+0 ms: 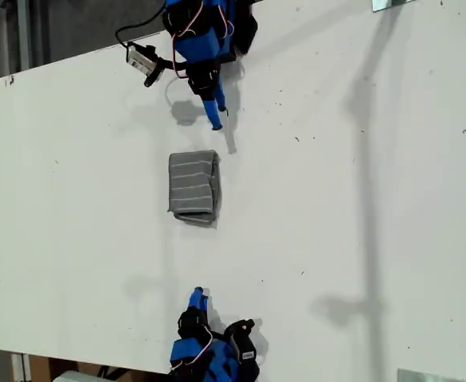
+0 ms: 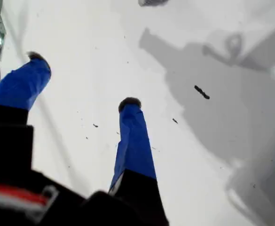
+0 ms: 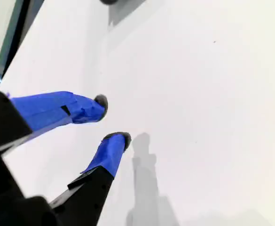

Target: Grasp corners of a square towel and fold twice.

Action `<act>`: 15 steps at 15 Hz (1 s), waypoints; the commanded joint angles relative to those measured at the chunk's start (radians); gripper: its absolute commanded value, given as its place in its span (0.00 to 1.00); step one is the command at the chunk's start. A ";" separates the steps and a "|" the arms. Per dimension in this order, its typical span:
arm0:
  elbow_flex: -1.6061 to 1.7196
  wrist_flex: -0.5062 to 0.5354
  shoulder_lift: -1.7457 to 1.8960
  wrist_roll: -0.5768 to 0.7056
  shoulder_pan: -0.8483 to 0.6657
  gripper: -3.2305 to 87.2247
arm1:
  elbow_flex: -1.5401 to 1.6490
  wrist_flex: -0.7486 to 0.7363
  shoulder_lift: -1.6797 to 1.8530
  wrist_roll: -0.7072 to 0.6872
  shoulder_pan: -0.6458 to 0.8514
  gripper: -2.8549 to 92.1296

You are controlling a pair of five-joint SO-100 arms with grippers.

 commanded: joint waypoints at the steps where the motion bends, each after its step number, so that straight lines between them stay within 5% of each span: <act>1: 0.005 -0.049 0.006 -0.023 0.086 0.04 | -0.014 0.120 0.009 0.126 -0.009 0.27; 2: 0.009 -0.155 0.006 0.172 0.115 0.04 | -0.015 0.124 0.009 0.112 -0.012 0.26; 4: 0.008 -0.210 0.006 0.324 0.147 0.04 | -0.018 0.126 0.009 0.109 0.034 0.23; 7: 0.009 0.026 0.006 0.140 0.209 0.04 | -0.063 0.138 0.015 0.150 0.118 0.20; 9: 0.008 0.034 0.006 0.175 0.304 0.04 | -0.075 0.170 0.015 0.127 0.291 0.20; 11: 0.008 0.035 0.006 0.325 0.321 0.04 | -0.077 0.198 0.015 -0.072 0.462 0.20; 15: 0.008 0.035 0.006 0.356 0.318 0.04 | -0.077 0.198 0.015 -0.071 0.630 0.20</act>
